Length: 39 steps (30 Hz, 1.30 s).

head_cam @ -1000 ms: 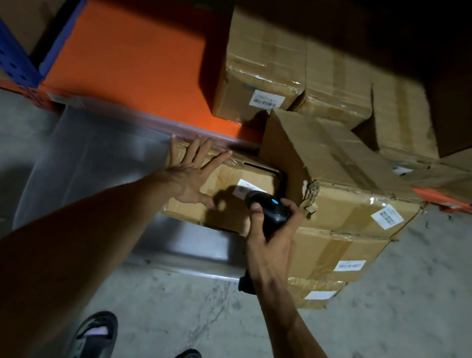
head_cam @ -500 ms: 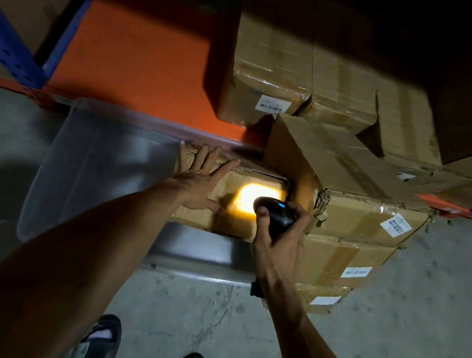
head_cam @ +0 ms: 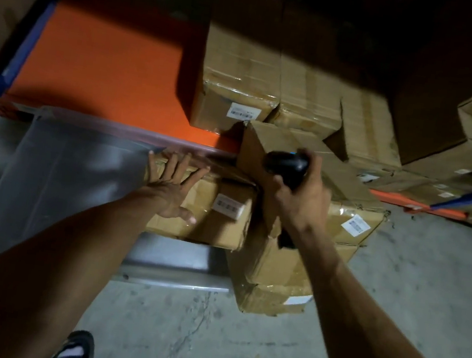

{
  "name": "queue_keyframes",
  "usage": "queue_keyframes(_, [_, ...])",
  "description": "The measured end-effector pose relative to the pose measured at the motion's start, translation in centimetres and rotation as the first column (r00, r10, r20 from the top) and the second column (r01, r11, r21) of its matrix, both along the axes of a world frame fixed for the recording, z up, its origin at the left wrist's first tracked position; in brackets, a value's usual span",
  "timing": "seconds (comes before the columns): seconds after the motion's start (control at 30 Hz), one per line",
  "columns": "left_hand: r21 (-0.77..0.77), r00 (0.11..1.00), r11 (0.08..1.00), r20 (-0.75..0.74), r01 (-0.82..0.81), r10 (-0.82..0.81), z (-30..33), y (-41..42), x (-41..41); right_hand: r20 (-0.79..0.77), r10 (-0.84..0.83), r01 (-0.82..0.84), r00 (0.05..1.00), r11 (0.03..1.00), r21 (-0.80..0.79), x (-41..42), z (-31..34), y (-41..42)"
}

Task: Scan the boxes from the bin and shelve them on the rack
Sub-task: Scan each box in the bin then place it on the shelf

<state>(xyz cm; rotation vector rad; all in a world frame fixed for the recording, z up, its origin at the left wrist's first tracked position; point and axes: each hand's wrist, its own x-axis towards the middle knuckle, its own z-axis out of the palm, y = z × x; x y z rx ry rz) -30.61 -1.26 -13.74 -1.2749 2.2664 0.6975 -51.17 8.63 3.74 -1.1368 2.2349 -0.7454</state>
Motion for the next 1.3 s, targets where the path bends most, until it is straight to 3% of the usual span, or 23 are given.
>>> queue_keyframes(0.13, [0.021,1.000,1.000,-0.025,-0.013,0.013,-0.4,0.1,-0.1,-0.294,-0.008,0.081,0.956,0.968,0.238,-5.6,2.7,-4.0])
queue_keyframes(0.23, [0.002,1.000,1.000,-0.020,0.001,-0.001,-0.6,0.1,0.0,-0.349,0.099,0.064,0.932,0.902,0.426,-7.2,2.6,-4.3])
queue_keyframes(0.3, [0.014,1.000,1.000,-0.030,0.006,-0.006,-0.7,0.0,-0.1,-0.364,0.116,0.073,0.924,0.882,0.466,-7.6,1.7,-3.9])
queue_keyframes(0.63, [0.035,0.998,0.999,-0.060,0.002,0.000,-1.1,0.1,0.1,-0.392,0.022,0.109,0.920,0.945,0.310,-7.0,0.8,-2.4])
queue_keyframes(0.73, [0.017,0.996,1.000,-0.093,0.011,-0.009,-1.3,0.2,0.2,-0.461,0.022,0.065,0.887,0.983,0.171,-5.6,0.7,-1.2])
queue_keyframes(0.83, [0.002,0.990,1.000,-0.139,0.021,-0.020,-1.7,0.2,0.7,-0.540,0.025,-0.091,0.841,0.991,-0.095,-2.4,-0.9,0.4])
queue_keyframes(0.93, [-0.092,0.979,0.996,-0.202,0.011,-0.029,-2.7,0.4,1.6,-0.416,0.106,-0.196,0.903,0.964,-0.180,2.1,-5.2,1.4])
queue_keyframes(1.0, [-0.183,0.961,0.983,-0.273,-0.009,-0.042,-3.3,0.4,2.8,-0.209,0.097,-0.107,0.973,0.994,-0.037,4.3,-8.8,1.6])
queue_keyframes(1.07, [-0.255,0.948,0.967,-0.312,-0.018,-0.065,-3.8,0.5,4.1,0.060,-0.055,0.045,0.997,0.985,0.166,5.4,-11.9,1.2])
queue_keyframes(1.13, [-0.304,0.932,0.952,-0.356,-0.042,-0.073,-4.1,0.7,4.9,0.245,-0.230,0.168,0.942,0.954,0.249,5.7,-14.2,0.1])
queue_keyframes(1.2, [-0.346,0.879,0.929,-0.474,-0.131,-0.053,-4.7,0.4,5.6,0.341,-0.329,0.268,0.881,0.939,0.214,5.8,-15.9,-1.2])
queue_keyframes(1.27, [-0.394,0.793,0.859,-0.608,-0.327,0.023,-5.5,-0.1,5.9,0.371,-0.398,0.346,0.839,0.916,0.202,5.4,-16.5,-1.7])
queue_keyframes(1.3, [-0.374,0.755,0.802,-0.641,-0.466,0.140,-5.8,-0.6,6.1,0.377,-0.438,0.381,0.817,0.899,0.217,5.1,-16.8,-1.9])
